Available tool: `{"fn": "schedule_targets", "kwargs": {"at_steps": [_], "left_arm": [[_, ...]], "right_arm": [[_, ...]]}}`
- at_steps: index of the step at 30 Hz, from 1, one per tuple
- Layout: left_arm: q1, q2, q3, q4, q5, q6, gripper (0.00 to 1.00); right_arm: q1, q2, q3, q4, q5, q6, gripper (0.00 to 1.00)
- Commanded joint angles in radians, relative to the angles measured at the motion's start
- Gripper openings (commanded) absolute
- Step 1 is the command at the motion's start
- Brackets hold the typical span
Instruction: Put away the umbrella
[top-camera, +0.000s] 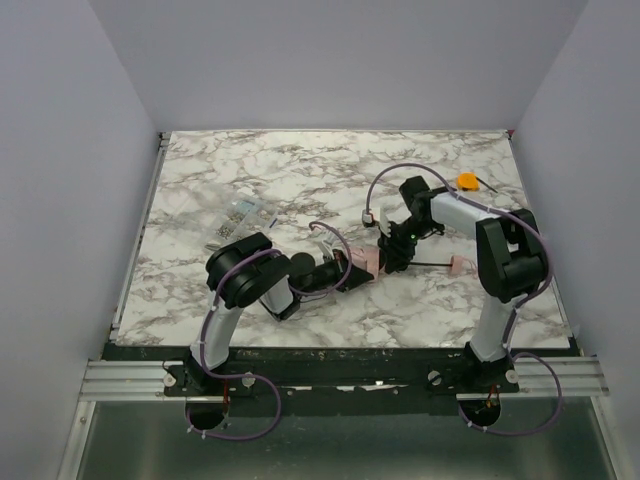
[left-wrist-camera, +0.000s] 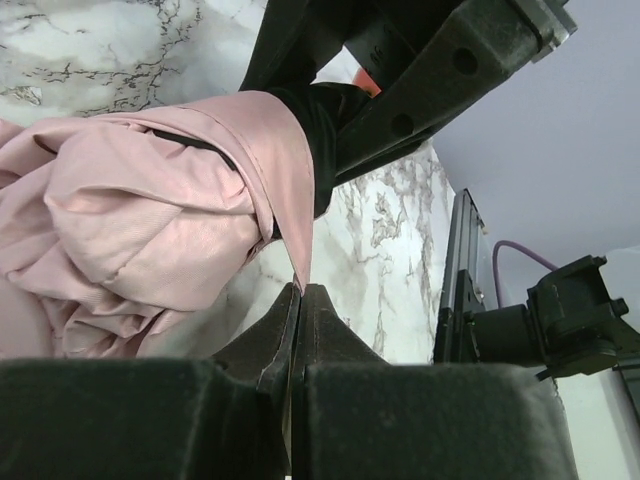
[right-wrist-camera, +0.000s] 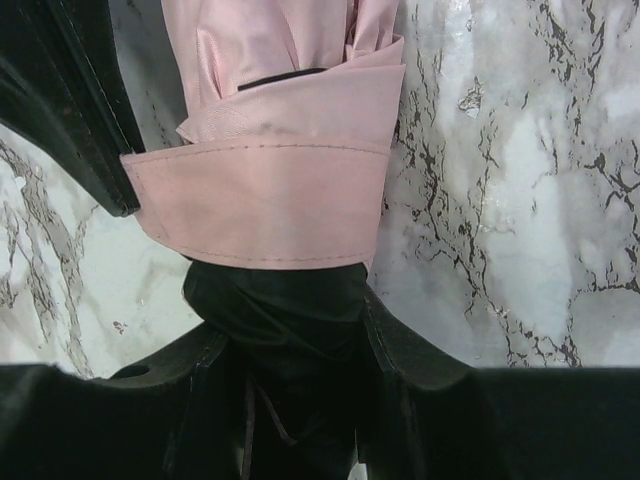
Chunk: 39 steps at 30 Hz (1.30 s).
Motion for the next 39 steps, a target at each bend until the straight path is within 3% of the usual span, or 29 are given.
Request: {"fn": "schedule_targets", "kwargs": {"at_steps": [1, 9, 20, 24, 33, 39], "left_arm": [[-0.009, 0.032, 0.013, -0.053, 0.089, 0.052, 0.00], [0.003, 0.017, 0.044, -0.231, 0.034, 0.139, 0.00], [-0.011, -0.056, 0.128, -0.627, -0.070, 0.270, 0.00], [-0.013, -0.083, 0.114, -0.666, -0.092, 0.282, 0.00], [-0.023, -0.191, 0.016, -0.585, -0.031, 0.312, 0.00], [-0.031, -0.141, 0.102, -0.712, 0.001, 0.332, 0.00]], "right_arm": [[0.013, 0.163, -0.049, -0.056, 0.166, 0.075, 0.02], [0.011, 0.193, -0.016, -0.096, 0.160, 0.071, 0.02], [0.005, 0.210, 0.006, -0.110, 0.150, 0.075, 0.02], [0.004, 0.210, 0.007, -0.107, 0.149, 0.083, 0.02], [-0.003, 0.226, 0.027, -0.118, 0.146, 0.088, 0.02], [-0.003, 0.231, 0.036, -0.114, 0.146, 0.101, 0.02]]}}
